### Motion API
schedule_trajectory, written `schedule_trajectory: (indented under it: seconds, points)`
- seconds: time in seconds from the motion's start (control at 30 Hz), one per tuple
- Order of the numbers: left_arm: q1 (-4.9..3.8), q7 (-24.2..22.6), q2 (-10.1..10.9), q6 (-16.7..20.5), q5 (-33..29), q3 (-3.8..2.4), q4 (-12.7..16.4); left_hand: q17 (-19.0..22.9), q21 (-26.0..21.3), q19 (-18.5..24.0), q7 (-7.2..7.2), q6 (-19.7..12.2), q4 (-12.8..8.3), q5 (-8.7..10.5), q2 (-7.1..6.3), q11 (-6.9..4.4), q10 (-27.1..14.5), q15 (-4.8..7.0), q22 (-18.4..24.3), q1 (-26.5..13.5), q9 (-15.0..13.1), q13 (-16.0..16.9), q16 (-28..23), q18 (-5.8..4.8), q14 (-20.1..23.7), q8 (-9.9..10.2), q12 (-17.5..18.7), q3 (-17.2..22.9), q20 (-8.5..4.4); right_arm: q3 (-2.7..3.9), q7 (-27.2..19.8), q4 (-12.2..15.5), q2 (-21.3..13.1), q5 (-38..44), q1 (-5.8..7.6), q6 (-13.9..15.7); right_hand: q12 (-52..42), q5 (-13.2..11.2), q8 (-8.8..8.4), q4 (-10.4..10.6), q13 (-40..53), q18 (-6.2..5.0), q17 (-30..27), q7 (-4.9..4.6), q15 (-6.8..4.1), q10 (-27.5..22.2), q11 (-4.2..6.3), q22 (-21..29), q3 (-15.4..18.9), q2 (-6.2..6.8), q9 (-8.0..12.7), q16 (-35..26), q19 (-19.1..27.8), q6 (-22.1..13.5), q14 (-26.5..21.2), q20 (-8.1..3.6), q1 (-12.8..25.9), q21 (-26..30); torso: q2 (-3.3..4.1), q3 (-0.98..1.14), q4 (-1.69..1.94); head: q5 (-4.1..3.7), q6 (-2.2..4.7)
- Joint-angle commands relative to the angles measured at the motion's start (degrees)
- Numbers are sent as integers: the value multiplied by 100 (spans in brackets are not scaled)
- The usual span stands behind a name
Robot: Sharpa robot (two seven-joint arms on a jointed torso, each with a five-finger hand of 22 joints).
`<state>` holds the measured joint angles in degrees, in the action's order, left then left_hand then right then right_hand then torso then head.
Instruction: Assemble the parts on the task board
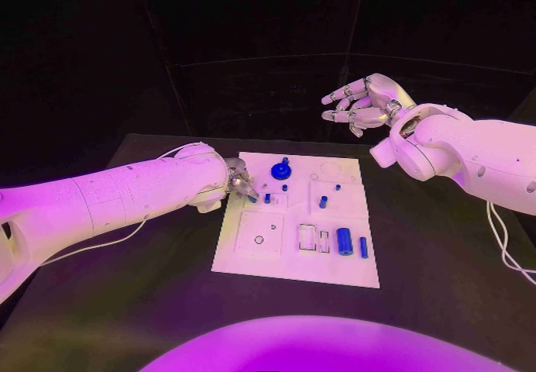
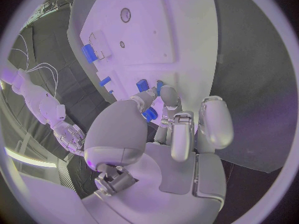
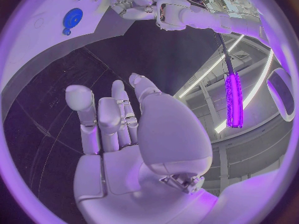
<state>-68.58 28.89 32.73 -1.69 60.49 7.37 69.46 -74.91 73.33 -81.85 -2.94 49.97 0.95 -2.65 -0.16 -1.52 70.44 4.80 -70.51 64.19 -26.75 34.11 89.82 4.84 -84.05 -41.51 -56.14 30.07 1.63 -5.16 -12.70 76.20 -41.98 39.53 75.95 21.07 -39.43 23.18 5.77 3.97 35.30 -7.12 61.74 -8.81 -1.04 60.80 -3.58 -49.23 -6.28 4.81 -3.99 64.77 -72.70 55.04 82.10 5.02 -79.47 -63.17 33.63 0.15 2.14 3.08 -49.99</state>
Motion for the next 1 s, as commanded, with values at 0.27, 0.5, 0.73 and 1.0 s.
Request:
schedule_trajectory:
  seconds: [0.27,0.5,0.73,1.0]
  points:
    - [12,54,-119,-289,8,14,-187,-1503,17,-33,69,48,-420,-14,-80,-31,66,27,-12,-116,-46,47,15,-24,-593,-111,-55,478,-36,4,-39,-3,14,6,11,-43,-4,19,12,-8,-6,-70,6,15,-6,39,15,6,-28,49,4,-24,-36,-8,30,-15,30,21,-1,3,-1,-8,-1]
    - [0,111,-201,-445,8,13,-334,-1509,49,-53,102,103,-285,-13,-225,-54,118,45,-56,-375,-78,125,18,-32,-595,-174,-120,285,-51,4,-38,-7,23,6,11,-60,-4,19,12,-8,-6,-70,6,15,-6,39,15,6,-28,49,4,-24,-36,-8,30,-15,30,21,1,2,-3,-20,-1]
    - [-4,172,-244,-502,8,13,-391,-1509,93,-78,133,158,-231,-13,-301,-80,170,66,-110,-486,-88,215,18,-44,-595,-205,-186,142,-67,4,-33,-9,32,6,11,-94,-8,23,13,-6,-14,-68,23,16,-6,40,16,-1,-40,58,4,-13,-44,-6,37,-16,35,19,0,2,2,-38,-1]
    - [-5,202,-251,-502,9,13,-393,-1509,125,-98,156,212,-195,-13,-340,-99,219,83,-148,-547,-89,288,18,-52,-595,-220,-239,19,-84,4,-32,-14,31,6,11,-104,-9,23,13,-5,-16,-69,19,16,-6,40,15,4,-41,61,4,-17,-44,-6,36,-16,38,22,-2,1,5,-44,-1]
